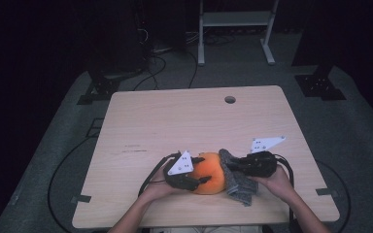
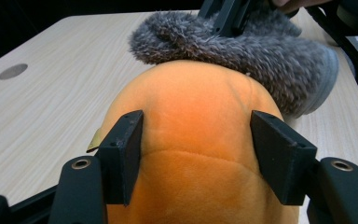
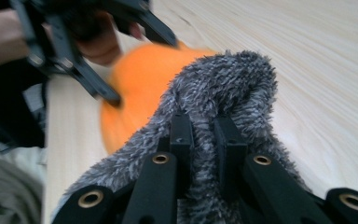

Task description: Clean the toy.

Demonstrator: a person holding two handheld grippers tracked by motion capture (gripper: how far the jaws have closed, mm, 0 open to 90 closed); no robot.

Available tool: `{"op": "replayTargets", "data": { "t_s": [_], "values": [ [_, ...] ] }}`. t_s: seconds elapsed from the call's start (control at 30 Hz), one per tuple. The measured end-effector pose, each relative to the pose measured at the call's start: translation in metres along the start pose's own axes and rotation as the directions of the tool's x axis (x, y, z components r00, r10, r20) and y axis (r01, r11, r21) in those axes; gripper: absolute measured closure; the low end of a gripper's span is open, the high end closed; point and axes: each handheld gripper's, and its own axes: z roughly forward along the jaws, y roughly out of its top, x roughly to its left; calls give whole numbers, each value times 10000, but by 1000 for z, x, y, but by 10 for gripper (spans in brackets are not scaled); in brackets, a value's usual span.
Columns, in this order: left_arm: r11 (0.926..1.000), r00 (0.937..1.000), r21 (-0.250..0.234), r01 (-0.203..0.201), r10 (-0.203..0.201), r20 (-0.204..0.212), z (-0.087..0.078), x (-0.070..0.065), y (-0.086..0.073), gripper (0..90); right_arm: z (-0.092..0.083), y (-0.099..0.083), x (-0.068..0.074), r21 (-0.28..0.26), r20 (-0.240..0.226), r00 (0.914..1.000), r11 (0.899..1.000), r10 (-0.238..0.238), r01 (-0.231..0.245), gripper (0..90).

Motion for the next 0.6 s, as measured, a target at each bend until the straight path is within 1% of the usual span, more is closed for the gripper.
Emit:
{"op": "replayTargets", "data": {
  "t_s": [0.03, 0.07, 0.13, 0.17, 0.23, 0.3, 0.33, 0.37, 0.43, 0.5, 0.53, 0.6],
  "values": [
    [10000, 10000, 0, 0, 0, 0, 0, 0, 0, 367, 0, 0, 0, 0, 0, 10000, 10000, 0, 0, 796],
    [10000, 10000, 12, 30, -30, 61, -1, 1, 0, 367, -1, -11, -4, 339, 315, 9993, 9992, 204, -215, 796],
    [10000, 10000, 23, 37, -37, 35, -1, 1, 0, 367, -3, -17, -5, 541, 505, 9982, 9980, 312, -339, 796],
    [10000, 10000, 44, 26, -26, 32, -1, 1, 0, 367, -6, -21, -6, 806, 712, 9971, 9963, 257, -314, 795],
    [10000, 10000, 57, 45, -45, -3, -1, 1, 0, 367, -9, -25, -4, 963, 942, 9955, 9953, 34, -126, 795],
    [10000, 10000, 40, 19, -18, -74, 1, 0, 0, 366, -14, -23, -1, 643, 855, 9963, 9979, 25, -80, 795],
    [10000, 9999, 18, 11, -10, -114, 2, -1, 0, 366, -16, -19, 1, 511, 788, 9969, 9987, -63, 23, 795],
    [10000, 9999, 46, -88, 89, -143, 3, -2, 1, 366, -16, -15, 2, 371, 699, 9975, 9993, -135, 110, 795],
    [9999, 9998, 86, -102, 103, -151, 3, -2, 1, 366, -12, -6, 5, 214, 585, 9978, 9993, -315, 303, 795],
    [9999, 9999, 103, 29, -27, -131, 1, 0, 0, 366, -5, -3, 5, 147, 510, 9982, 9995, -301, 294, 797],
    [9999, 9999, 74, 130, -129, -98, 0, 2, -2, 366, -2, -4, 5, 208, 530, 9981, 9993, -313, 302, 798],
    [9998, 9997, 56, 211, -211, -81, -1, 3, -3, 362, 1, -7, 2, 194, 453, 9989, 9998, -83, 75, 798]
  ]
}}
